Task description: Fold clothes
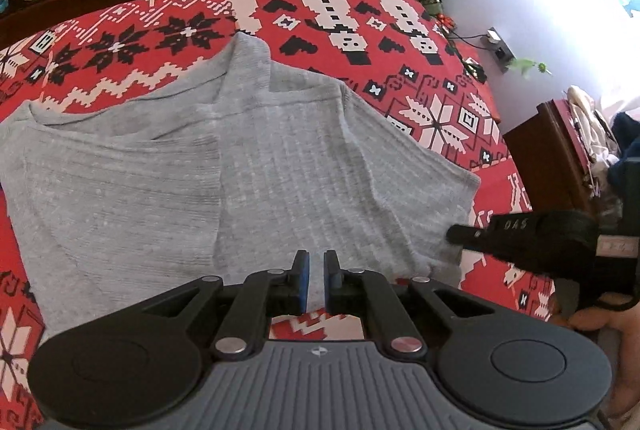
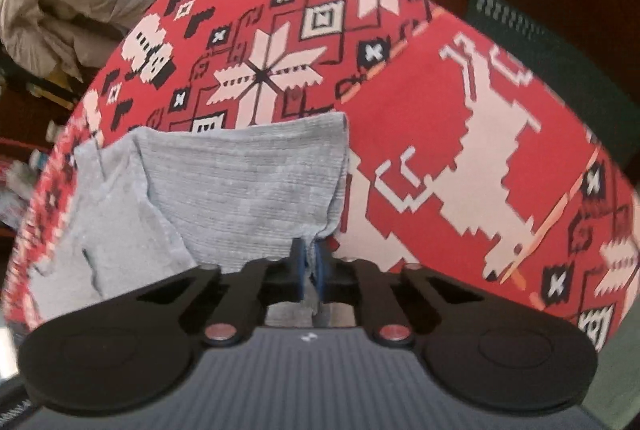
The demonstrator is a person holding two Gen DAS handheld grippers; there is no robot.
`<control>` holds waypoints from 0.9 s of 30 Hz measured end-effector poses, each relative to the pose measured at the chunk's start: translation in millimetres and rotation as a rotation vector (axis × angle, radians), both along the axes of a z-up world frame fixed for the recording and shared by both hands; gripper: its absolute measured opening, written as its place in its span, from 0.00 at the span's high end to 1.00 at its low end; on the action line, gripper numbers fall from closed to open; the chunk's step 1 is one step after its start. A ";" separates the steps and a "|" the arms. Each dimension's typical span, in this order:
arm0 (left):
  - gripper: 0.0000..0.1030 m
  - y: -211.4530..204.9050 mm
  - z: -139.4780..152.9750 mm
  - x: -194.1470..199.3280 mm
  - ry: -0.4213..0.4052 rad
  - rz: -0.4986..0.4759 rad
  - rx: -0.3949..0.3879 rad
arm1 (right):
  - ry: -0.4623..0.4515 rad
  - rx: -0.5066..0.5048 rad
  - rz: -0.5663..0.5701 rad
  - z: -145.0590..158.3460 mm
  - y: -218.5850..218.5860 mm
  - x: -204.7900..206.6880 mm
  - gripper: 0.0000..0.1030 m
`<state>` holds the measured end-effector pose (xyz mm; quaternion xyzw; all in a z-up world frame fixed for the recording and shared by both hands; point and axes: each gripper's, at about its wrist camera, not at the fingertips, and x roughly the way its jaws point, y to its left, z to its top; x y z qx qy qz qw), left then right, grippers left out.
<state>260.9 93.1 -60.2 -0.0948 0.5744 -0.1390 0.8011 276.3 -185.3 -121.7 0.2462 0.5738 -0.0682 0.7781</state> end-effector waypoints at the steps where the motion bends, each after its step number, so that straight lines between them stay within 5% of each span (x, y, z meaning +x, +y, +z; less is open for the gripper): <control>1: 0.95 4.5 2.1 -0.7 -0.009 -0.003 -0.002 | -0.012 -0.016 0.005 6.0 3.8 -0.5 0.97; 9: 0.95 70.1 23.3 -3.4 -0.053 -0.028 -0.030 | -0.198 -0.235 0.239 89.5 85.9 -4.6 0.97; 15: 0.95 132.2 31.9 -9.6 -0.066 0.018 -0.042 | -0.308 -0.330 0.478 128.4 197.9 -4.0 0.97; 21: 0.95 196.3 30.9 -23.3 -0.055 0.132 -0.039 | -0.327 -0.367 0.686 120.9 303.6 -9.1 0.97; 27: 0.95 230.9 20.3 -37.8 -0.032 0.220 -0.042 | -0.281 -0.387 0.778 91.1 354.5 -7.7 0.97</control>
